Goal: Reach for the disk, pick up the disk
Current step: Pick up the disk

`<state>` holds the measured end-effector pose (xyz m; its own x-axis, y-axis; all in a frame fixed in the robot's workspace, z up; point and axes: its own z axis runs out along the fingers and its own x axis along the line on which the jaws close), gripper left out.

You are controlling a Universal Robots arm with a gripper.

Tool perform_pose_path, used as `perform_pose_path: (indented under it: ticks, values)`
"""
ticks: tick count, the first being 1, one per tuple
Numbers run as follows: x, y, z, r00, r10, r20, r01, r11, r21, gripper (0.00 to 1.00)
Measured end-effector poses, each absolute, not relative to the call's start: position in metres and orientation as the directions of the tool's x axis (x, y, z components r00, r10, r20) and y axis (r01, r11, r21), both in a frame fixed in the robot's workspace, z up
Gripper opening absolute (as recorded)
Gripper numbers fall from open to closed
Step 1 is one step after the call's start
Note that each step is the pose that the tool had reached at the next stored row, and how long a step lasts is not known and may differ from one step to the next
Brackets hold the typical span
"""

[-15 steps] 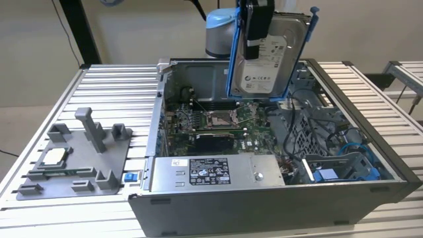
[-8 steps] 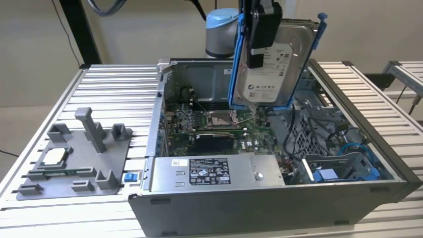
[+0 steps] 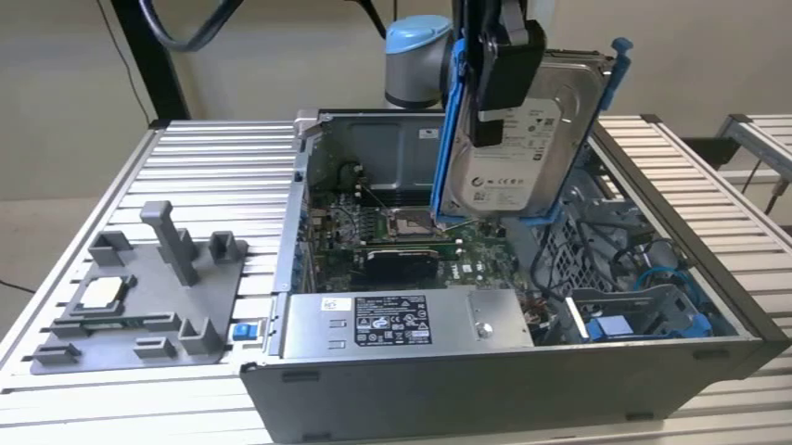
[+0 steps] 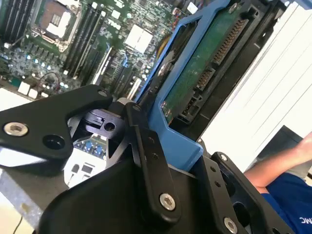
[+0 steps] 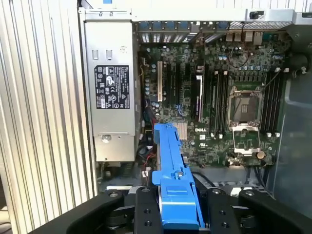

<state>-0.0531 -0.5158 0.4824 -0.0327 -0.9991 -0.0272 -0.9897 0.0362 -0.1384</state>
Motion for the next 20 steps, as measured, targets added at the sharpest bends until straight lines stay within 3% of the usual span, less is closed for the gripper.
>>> perform_pose_path:
  ticks: [9, 20]
  values:
    - [-0.053, -0.541, 0.482, -0.033, -0.999, -0.027, -0.990, 0.036, -0.138, 0.00]
    - [-0.037, -0.552, 0.480, -0.033, -0.999, -0.027, -0.990, 0.036, -0.138, 0.00]
